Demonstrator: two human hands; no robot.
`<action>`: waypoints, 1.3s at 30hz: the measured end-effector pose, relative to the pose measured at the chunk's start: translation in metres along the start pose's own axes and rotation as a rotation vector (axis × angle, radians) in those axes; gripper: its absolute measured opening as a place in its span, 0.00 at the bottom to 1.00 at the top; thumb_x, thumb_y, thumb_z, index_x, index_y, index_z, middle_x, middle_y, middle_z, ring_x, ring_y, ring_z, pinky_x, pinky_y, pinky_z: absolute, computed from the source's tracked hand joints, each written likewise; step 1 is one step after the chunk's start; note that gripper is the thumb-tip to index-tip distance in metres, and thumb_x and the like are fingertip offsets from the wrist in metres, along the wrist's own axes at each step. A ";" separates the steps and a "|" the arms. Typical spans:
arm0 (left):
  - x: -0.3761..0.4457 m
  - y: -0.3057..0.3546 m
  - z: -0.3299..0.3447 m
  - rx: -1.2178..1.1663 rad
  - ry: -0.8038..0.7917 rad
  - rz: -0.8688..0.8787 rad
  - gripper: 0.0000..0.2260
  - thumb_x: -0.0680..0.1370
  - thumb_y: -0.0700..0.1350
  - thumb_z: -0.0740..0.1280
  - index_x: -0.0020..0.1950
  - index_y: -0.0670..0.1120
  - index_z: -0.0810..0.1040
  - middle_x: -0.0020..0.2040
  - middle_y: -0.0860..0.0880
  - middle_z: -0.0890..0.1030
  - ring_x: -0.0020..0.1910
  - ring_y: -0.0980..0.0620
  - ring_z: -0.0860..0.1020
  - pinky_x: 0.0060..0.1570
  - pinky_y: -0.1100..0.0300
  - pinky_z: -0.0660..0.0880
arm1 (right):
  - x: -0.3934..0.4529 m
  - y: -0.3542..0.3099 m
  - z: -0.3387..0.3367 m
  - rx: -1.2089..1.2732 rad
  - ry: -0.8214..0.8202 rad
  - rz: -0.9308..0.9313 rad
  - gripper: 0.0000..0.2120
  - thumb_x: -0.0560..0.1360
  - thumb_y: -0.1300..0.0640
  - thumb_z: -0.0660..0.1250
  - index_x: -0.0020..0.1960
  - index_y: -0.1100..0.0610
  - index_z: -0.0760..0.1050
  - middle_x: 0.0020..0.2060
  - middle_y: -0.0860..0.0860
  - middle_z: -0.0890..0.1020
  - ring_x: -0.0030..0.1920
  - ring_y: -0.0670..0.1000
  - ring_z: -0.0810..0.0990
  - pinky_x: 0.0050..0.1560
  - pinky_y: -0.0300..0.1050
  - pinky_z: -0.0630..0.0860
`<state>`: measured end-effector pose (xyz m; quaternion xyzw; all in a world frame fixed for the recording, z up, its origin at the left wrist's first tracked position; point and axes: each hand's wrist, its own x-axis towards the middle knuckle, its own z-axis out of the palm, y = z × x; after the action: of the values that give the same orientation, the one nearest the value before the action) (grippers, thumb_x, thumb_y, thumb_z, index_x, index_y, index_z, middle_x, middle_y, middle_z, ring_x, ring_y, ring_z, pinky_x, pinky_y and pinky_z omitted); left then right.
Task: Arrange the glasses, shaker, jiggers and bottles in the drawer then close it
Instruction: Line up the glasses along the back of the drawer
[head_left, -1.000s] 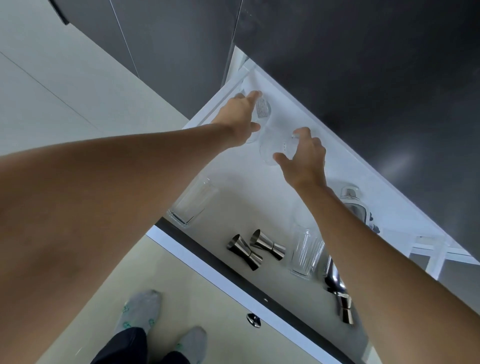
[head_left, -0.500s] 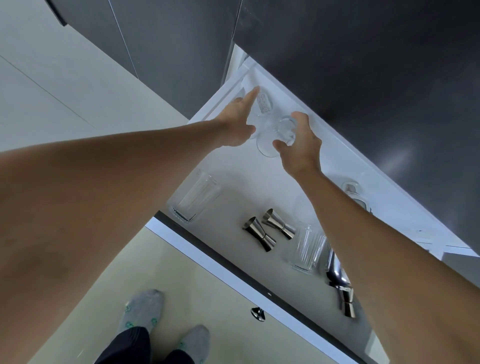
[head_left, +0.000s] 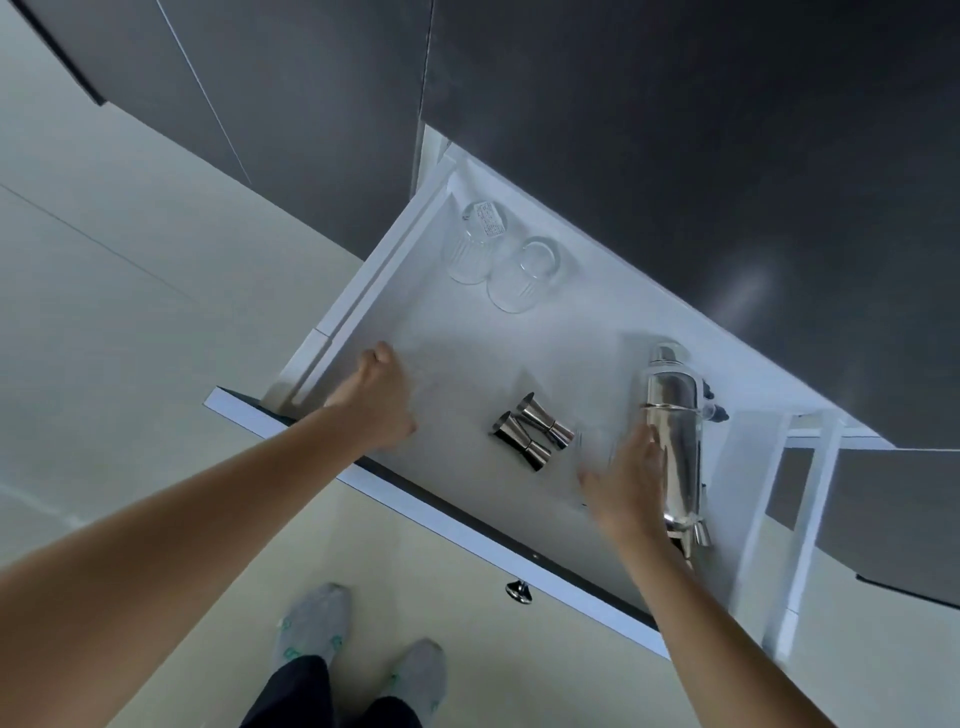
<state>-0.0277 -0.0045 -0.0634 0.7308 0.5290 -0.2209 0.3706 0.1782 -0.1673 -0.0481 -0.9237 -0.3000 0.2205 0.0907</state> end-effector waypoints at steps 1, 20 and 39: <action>0.002 -0.002 0.004 0.023 -0.017 -0.022 0.30 0.71 0.40 0.65 0.70 0.34 0.60 0.61 0.35 0.67 0.59 0.35 0.73 0.59 0.49 0.75 | -0.003 0.002 0.002 0.002 -0.003 0.009 0.38 0.71 0.59 0.70 0.74 0.62 0.53 0.65 0.66 0.71 0.63 0.65 0.71 0.62 0.58 0.71; -0.004 0.025 -0.026 0.144 0.099 0.140 0.31 0.76 0.45 0.69 0.73 0.43 0.57 0.64 0.37 0.67 0.58 0.35 0.75 0.50 0.47 0.76 | 0.013 -0.003 -0.012 0.074 0.017 0.012 0.30 0.71 0.57 0.71 0.66 0.64 0.61 0.62 0.64 0.73 0.62 0.64 0.73 0.60 0.51 0.70; 0.060 0.153 -0.015 0.445 0.431 0.596 0.28 0.72 0.35 0.72 0.69 0.37 0.65 0.65 0.37 0.69 0.65 0.38 0.68 0.55 0.49 0.76 | 0.099 -0.026 -0.037 -0.209 0.042 -0.236 0.28 0.70 0.55 0.74 0.66 0.56 0.66 0.61 0.61 0.75 0.62 0.62 0.72 0.57 0.55 0.75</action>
<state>0.1355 0.0182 -0.0498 0.9432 0.2996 -0.0551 0.1327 0.2534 -0.0892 -0.0420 -0.8907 -0.4260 0.1565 0.0258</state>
